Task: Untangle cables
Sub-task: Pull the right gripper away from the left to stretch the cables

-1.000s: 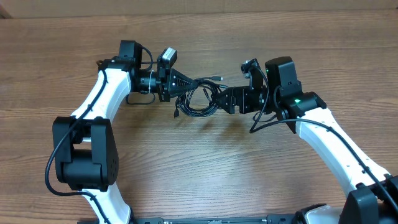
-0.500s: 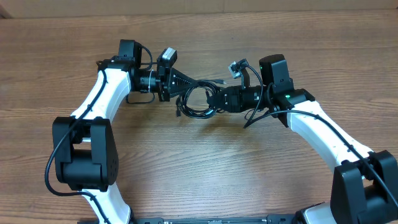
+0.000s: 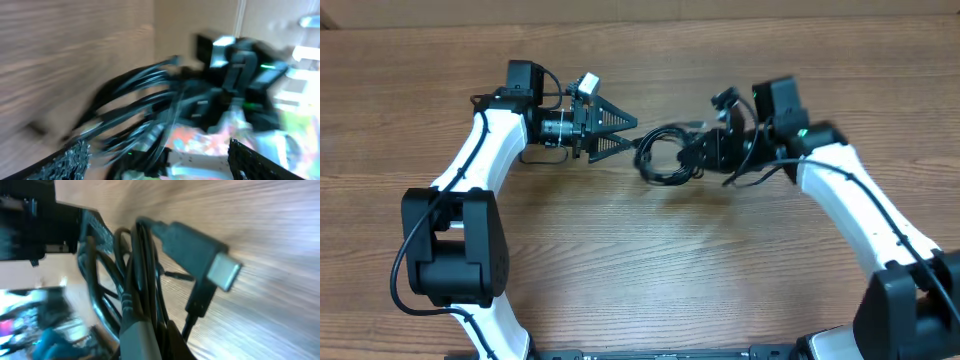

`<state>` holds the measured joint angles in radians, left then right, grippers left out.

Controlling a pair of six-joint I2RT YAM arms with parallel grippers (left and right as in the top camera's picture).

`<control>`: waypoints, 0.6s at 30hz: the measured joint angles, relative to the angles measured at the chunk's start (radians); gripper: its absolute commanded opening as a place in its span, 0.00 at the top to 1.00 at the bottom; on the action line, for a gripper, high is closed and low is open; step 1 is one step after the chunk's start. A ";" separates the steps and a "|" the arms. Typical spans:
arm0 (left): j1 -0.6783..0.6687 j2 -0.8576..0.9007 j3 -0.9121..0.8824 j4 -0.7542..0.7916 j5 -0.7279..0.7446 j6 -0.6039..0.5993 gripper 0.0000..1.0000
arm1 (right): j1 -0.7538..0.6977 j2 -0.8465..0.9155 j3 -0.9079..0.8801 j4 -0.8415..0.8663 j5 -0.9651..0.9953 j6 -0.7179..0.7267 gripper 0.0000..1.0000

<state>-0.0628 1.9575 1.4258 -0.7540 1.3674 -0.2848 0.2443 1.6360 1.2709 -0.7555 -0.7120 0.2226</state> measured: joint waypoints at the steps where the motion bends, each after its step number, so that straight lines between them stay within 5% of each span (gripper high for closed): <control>1: 0.002 0.000 0.000 -0.001 -0.018 0.000 0.12 | 0.000 -0.002 0.031 -0.029 0.032 -0.015 0.96; 9: -0.020 0.000 0.002 -0.088 -0.262 -0.078 0.09 | 0.117 -0.011 0.169 -0.156 0.526 -0.076 0.96; 18: -0.051 0.000 0.002 -0.097 -0.343 -0.103 0.08 | 0.278 0.030 0.138 -0.153 1.198 -0.067 0.96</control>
<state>-0.1143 1.9575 1.4273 -0.8505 1.0241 -0.3874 0.5220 1.6657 1.4090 -0.9089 0.4862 0.1555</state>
